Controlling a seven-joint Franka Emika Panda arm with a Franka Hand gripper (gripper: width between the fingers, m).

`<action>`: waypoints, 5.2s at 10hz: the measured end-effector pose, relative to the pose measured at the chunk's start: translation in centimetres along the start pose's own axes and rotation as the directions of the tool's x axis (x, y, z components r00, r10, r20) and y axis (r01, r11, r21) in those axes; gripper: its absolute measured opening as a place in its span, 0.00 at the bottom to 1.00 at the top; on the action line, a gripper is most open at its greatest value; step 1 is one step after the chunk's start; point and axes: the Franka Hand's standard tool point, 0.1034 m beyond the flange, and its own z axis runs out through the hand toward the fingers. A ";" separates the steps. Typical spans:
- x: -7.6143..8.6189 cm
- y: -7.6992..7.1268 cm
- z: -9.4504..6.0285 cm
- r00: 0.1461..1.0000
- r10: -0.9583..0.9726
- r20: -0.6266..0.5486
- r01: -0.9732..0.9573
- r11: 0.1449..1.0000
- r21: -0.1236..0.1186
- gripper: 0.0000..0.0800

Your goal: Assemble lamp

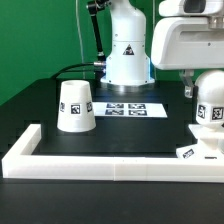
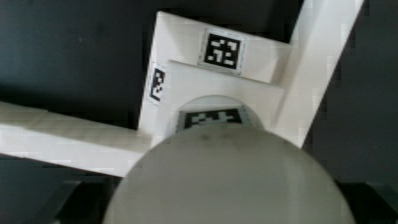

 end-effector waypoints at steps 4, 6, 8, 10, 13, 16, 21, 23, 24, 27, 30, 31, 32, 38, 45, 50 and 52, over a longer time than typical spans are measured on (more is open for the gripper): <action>-0.1 0.1 0.1 0.941 0.339 0.006 -0.339 0.940 0.020 0.72; -0.1 0.2 0.1 0.816 0.577 0.035 -0.578 0.815 0.048 0.72; -0.2 0.2 0.2 0.724 0.688 0.054 -0.690 0.721 0.058 0.72; -0.2 0.1 0.2 0.614 0.786 0.064 -0.789 0.612 0.052 0.72; -0.2 0.0 0.2 0.393 0.913 0.105 -0.920 0.390 0.052 0.72; -0.2 -0.2 0.2 0.113 0.982 0.150 -0.994 0.109 0.032 0.72; -0.1 -0.5 0.2 -0.138 0.975 0.174 -0.990 -0.139 -0.005 0.72; -0.1 -0.6 0.2 -0.082 0.981 0.174 -0.996 -0.084 0.005 0.86; -0.2 -0.7 0.2 -0.042 0.984 0.174 -0.999 -0.043 0.005 0.86; -0.3 -1.0 0.2 0.317 0.937 0.149 -0.948 0.312 0.054 0.87; -0.5 -0.6 0.5 0.581 0.806 0.118 -0.814 0.573 0.091 0.87; -0.7 -0.1 0.6 0.637 0.763 0.112 -0.771 0.629 0.099 0.87; -0.7 -0.1 0.6 0.675 0.730 0.106 -0.738 0.667 0.104 0.87; -0.3 0.1 0.5 0.965 0.261 0.007 -0.261 0.959 0.109 0.87; 0.2 -0.1 0.4 0.926 -0.370 -0.070 0.373 0.927 0.035 0.87; 0.2 0.0 0.4 0.730 -0.681 -0.058 0.681 0.732 -0.008 0.87; 0.2 0.4 0.4 0.632 -0.773 -0.049 0.774 0.633 -0.022 0.87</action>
Offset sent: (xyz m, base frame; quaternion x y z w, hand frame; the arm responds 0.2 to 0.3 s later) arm -0.0067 -0.0096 -0.0047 0.0140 -0.0068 0.2923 0.9562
